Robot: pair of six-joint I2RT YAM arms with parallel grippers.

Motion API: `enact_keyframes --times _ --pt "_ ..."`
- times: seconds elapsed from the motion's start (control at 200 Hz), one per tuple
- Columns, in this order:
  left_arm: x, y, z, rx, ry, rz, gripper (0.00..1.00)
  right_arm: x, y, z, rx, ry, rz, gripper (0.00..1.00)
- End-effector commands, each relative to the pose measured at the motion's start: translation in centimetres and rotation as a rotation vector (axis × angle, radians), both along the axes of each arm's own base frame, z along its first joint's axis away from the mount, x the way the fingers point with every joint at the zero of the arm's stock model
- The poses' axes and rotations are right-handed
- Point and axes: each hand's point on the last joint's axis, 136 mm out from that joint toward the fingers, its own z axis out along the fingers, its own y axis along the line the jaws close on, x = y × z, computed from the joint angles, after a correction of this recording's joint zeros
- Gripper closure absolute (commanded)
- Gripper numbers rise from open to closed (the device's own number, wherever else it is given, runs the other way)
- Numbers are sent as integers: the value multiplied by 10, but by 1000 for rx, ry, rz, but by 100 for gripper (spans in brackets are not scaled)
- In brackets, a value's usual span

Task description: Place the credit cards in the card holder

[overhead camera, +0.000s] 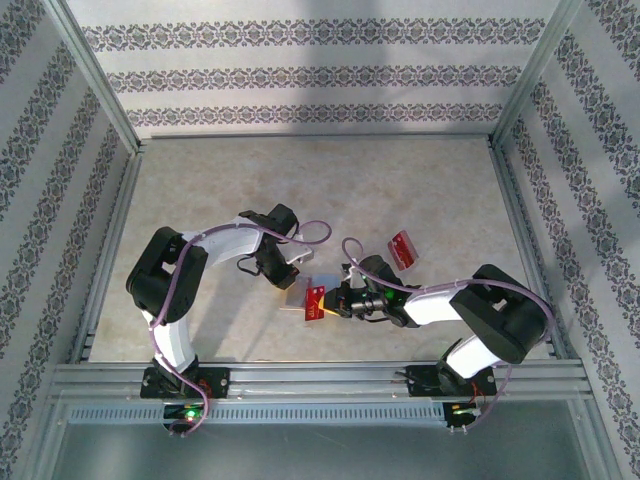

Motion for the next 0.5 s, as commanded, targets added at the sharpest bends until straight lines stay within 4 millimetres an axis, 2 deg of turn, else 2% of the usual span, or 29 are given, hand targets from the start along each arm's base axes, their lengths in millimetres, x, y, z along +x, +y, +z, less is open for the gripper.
enact_keyframes --times 0.0,0.17,0.19,0.255,0.495 --pt "-7 7 -8 48 2 -32 100 1 3 3 24 -2 -7 100" --pt "-7 7 -9 48 4 -35 100 -3 2 6 28 3 -4 100" --pt "-7 7 -9 51 4 -35 100 -9 -4 -1 13 19 -7 100" --pt "-6 7 -8 51 1 -34 100 -13 -7 -1 11 19 -8 100" --pt "-6 6 -9 53 8 -32 100 -17 -13 -1 -1 18 -16 100"
